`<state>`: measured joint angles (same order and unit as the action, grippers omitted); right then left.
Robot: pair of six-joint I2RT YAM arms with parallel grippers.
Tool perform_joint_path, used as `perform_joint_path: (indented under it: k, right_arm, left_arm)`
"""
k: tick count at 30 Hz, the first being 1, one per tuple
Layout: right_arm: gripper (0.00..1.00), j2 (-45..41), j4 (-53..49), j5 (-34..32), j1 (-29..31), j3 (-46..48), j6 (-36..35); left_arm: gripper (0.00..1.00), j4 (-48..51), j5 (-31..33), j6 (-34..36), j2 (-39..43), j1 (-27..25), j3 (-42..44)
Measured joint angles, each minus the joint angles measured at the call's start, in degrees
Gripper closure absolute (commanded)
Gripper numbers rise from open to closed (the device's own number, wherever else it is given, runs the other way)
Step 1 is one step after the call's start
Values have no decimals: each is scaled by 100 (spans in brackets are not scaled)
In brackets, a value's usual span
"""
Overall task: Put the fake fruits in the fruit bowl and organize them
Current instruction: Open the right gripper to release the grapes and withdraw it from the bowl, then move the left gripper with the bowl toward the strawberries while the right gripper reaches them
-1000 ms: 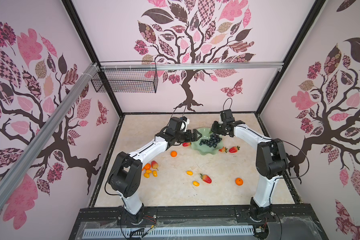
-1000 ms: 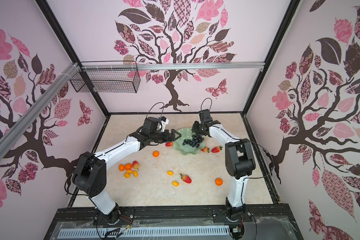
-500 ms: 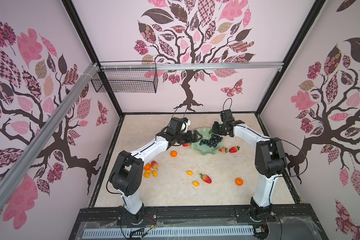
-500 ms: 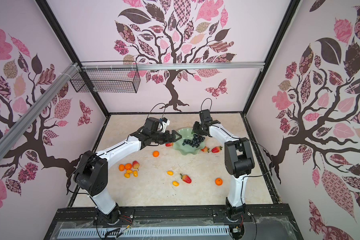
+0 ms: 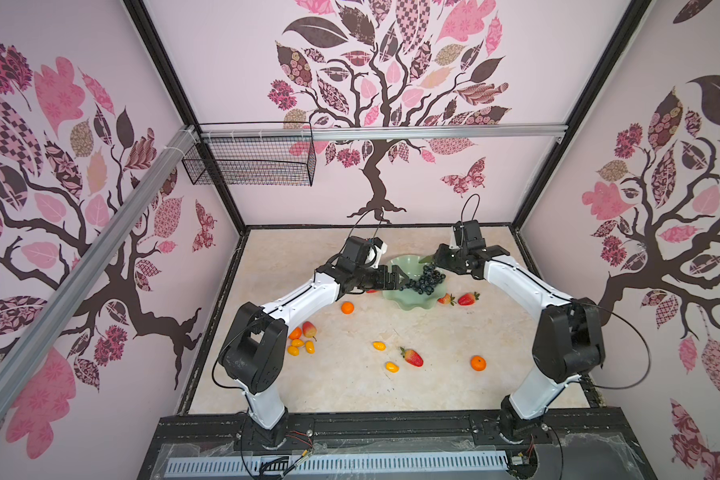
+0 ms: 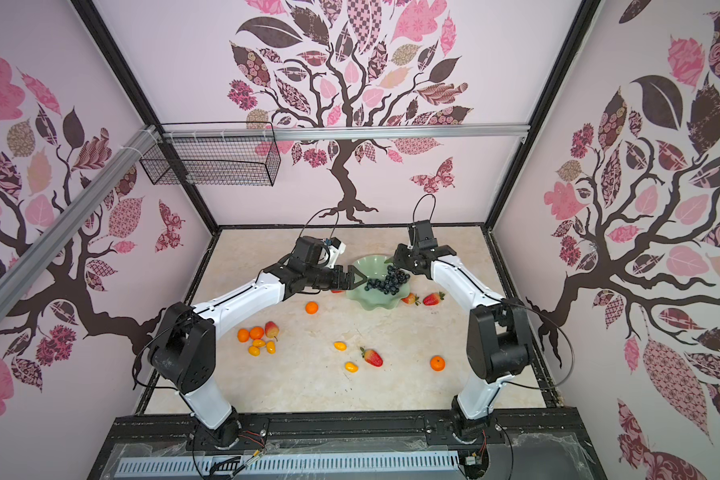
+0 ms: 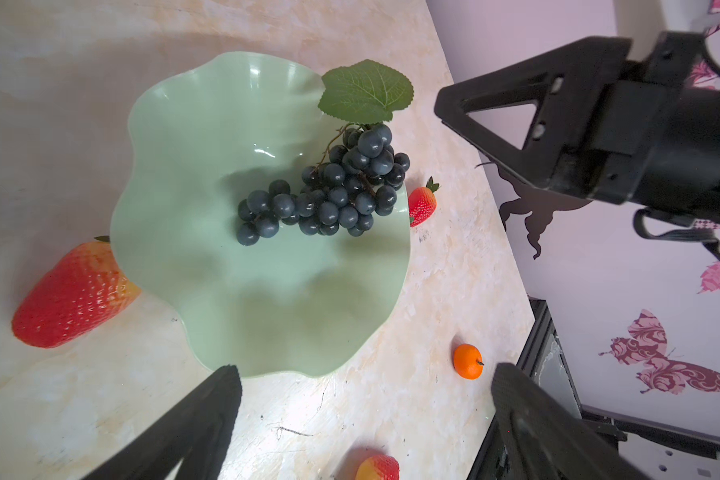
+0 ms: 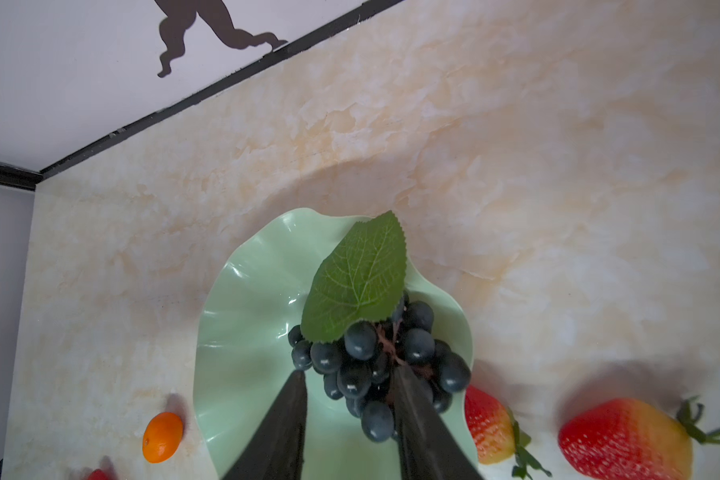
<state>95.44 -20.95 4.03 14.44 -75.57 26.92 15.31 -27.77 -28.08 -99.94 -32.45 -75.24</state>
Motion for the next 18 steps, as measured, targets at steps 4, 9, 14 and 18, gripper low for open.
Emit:
perform_joint_path:
  k: [4,9,14,18]
  right_arm:
    - [63,-693,13,-173,-15,684,-11]
    - [64,-1449,-9,-306,-289,1624,37]
    - [64,-2011,-70,-393,-804,2304,149]
    - [65,-2105,85,-28,-1574,2715,367]
  left_arm:
    - [2,46,125,160,81,-188,0]
    - [2,181,481,463,179,-678,-7]
    - [2,284,754,706,188,-1231,-11]
    - [2,286,885,719,157,-1469,-39]
